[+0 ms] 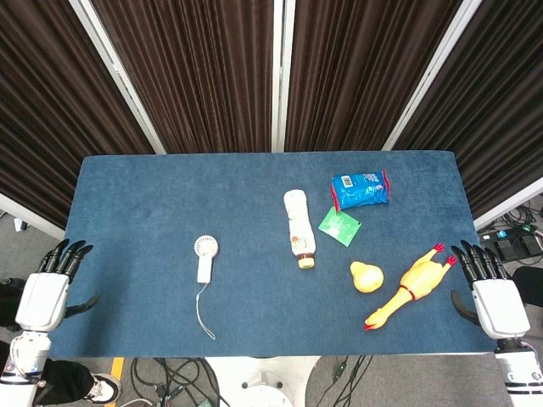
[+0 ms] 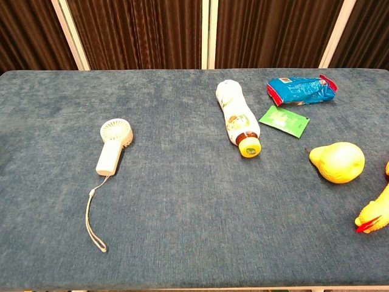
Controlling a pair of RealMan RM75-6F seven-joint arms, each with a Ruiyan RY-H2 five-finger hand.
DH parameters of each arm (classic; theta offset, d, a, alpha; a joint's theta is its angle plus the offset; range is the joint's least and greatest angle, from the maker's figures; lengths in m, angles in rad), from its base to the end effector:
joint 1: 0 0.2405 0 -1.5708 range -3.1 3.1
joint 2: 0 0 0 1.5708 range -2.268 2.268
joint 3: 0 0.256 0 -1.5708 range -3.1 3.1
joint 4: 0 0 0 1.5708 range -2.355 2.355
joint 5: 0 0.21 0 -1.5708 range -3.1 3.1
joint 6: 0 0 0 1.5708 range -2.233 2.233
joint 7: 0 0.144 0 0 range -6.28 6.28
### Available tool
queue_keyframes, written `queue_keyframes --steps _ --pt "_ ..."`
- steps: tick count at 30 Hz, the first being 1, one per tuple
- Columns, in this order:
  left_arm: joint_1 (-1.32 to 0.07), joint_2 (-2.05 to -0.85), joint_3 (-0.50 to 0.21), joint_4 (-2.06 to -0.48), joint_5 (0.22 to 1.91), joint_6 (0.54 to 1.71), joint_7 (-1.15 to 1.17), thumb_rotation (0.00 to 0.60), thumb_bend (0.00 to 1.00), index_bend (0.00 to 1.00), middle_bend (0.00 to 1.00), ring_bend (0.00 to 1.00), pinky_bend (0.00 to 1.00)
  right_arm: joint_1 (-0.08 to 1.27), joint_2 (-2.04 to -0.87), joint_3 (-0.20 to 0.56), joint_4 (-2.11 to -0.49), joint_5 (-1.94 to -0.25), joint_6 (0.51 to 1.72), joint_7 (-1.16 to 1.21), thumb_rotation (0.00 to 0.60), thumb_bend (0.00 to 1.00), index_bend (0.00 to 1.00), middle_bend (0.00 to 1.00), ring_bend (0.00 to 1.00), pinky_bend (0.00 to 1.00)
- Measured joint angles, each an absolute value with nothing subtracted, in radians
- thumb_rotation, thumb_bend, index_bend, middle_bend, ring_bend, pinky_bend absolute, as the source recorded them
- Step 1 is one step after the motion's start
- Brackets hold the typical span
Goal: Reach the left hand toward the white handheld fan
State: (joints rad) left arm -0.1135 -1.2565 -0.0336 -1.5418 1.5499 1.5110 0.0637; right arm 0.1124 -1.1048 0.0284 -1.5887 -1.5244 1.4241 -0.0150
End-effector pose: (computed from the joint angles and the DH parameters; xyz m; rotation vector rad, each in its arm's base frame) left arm -0.2992 0.1860 0.1195 -1.4364 -0.8615 -0.9623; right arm -0.3141 -0.1852 0.1538 1.4798 -0.8949 0.8472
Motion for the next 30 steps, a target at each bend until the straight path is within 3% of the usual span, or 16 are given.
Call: queue_keyframes --steps 11,14,16,19,21,30 --pt "-0.117 -1.251 -0.026 -1.563 1.560 1.504 0.076 0.600 0.03 0.15 0.12 0.04 0.17 0.106 -1.096 0.032 -1.599 -1.535 1.444 -0.010 0.600 0.33 0.00 0.00 0.00 0.00" --pt "-0.122 -1.252 -0.027 -1.567 1.566 1.501 0.071 0.600 0.03 0.15 0.12 0.05 0.24 0.106 -1.095 0.034 -1.599 -1.533 1.443 -0.006 0.600 0.33 0.00 0.00 0.00 0.00" --pt "-0.125 -1.253 -0.023 -1.568 1.577 1.499 0.066 0.600 0.05 0.15 0.24 0.22 0.42 0.107 -1.096 0.033 -1.599 -1.533 1.441 -0.005 0.600 0.33 0.00 0.00 0.00 0.00" --pt "-0.127 -1.257 -0.018 -1.568 1.586 1.499 0.082 0.600 0.16 0.15 0.61 0.65 0.77 0.108 -1.095 0.033 -1.600 -1.535 1.440 -0.003 0.600 0.33 0.00 0.00 0.00 0.00" --pt "-0.129 -1.256 -0.009 -1.572 1.589 1.485 0.104 0.600 0.27 0.16 0.76 0.80 0.87 0.108 -1.095 0.033 -1.601 -1.536 1.439 -0.003 0.600 0.33 0.00 0.00 0.00 0.00" --pt "-0.169 -1.261 0.038 -1.635 1.609 1.364 0.193 0.600 0.35 0.16 0.83 0.85 0.90 0.117 -1.094 0.039 -1.622 -1.533 1.430 -0.017 0.600 0.33 0.00 0.00 0.00 0.00"
